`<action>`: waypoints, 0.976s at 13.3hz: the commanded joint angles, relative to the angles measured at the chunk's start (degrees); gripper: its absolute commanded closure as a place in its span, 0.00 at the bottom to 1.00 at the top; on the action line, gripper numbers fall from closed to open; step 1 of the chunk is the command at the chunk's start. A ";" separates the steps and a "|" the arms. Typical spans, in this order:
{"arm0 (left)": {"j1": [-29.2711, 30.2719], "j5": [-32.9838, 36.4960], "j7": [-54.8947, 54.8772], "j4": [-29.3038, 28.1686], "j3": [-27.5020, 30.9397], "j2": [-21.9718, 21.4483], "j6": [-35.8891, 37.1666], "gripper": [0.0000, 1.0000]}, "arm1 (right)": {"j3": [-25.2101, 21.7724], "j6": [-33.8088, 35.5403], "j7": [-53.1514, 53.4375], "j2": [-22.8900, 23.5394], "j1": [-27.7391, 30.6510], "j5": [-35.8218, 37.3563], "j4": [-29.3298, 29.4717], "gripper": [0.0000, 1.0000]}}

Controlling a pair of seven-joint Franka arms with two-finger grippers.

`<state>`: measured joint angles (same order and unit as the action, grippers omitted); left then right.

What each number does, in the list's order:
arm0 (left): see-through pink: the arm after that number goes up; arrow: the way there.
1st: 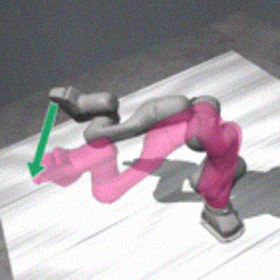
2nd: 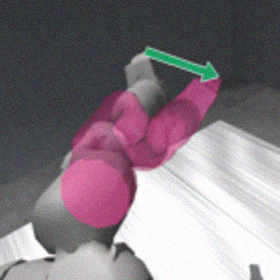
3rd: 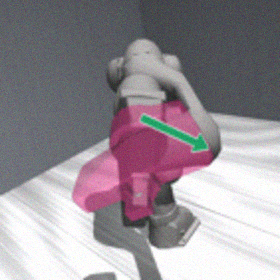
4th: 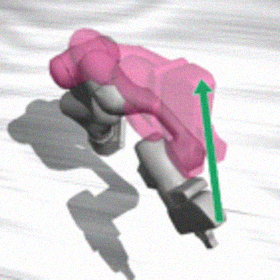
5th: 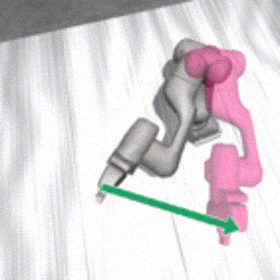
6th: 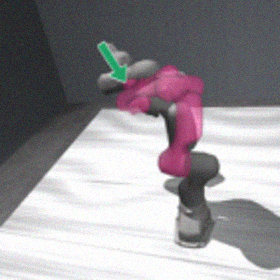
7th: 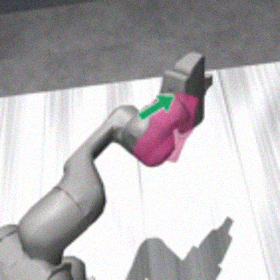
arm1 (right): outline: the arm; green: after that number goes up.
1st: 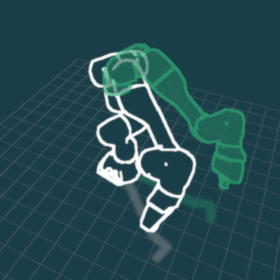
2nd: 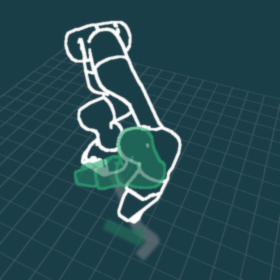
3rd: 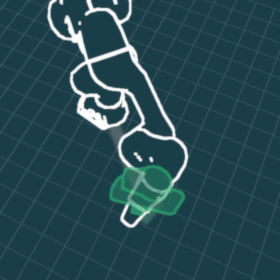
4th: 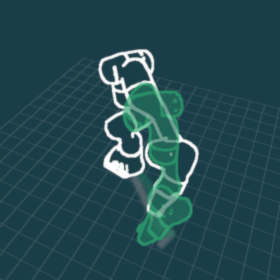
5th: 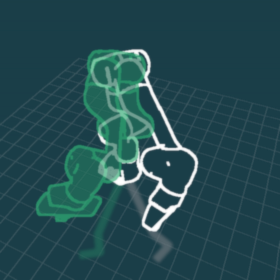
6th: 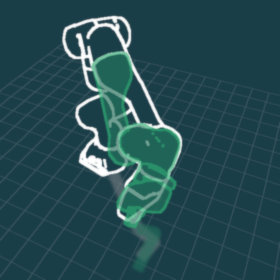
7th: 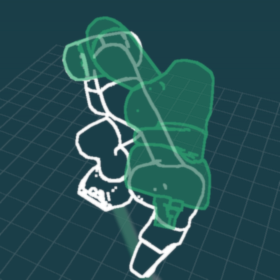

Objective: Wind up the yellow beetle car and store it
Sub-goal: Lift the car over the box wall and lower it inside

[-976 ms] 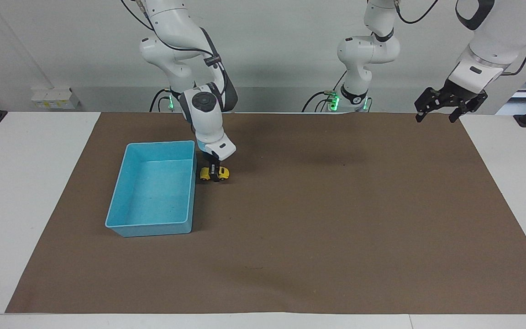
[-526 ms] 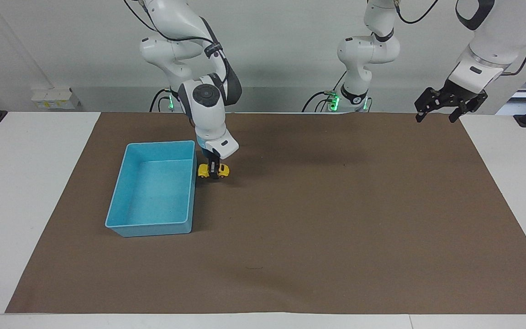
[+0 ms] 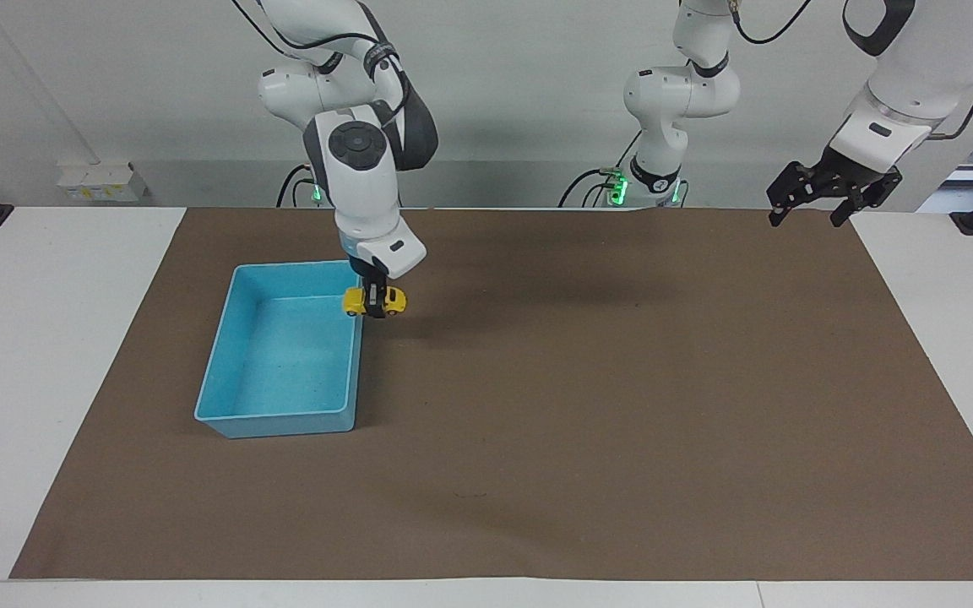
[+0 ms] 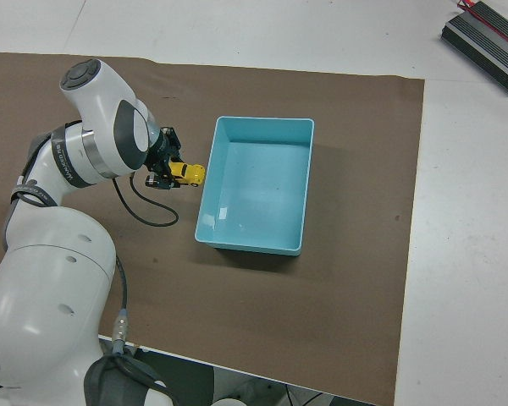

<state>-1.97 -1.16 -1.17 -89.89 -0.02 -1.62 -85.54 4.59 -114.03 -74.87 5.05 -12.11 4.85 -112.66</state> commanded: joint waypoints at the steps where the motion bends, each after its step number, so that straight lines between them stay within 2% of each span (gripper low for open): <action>1: 1.00 -0.15 -0.59 -0.99 -0.68 -0.93 0.46 0.00 | 0.24 0.74 -8.78 -0.48 6.47 -0.20 -1.07 1.00; 4: 1.00 -0.15 -0.59 -0.99 -0.68 -0.93 0.46 0.00 | 0.24 -0.84 -12.48 -0.56 9.82 -0.20 -2.12 1.00; 7: 1.00 -0.07 -0.59 -0.99 -0.68 -0.85 0.46 0.00 | 0.15 -7.15 -13.80 -2.93 11.84 0.07 -8.08 1.00; 9: 1.00 -0.15 -0.59 -0.99 -0.68 -0.85 0.46 0.00 | 0.24 -10.41 -17.31 -2.68 15.00 0.07 -10.73 1.00; 13: 1.00 -0.15 -0.59 -0.99 -0.68 -0.93 0.46 0.00 | 0.24 -14.54 -17.68 -1.63 15.45 0.07 -13.01 1.00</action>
<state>-1.97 -1.16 -1.17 -89.89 -0.02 -1.62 -85.53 4.05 -125.80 -91.51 4.48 2.74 4.86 -123.15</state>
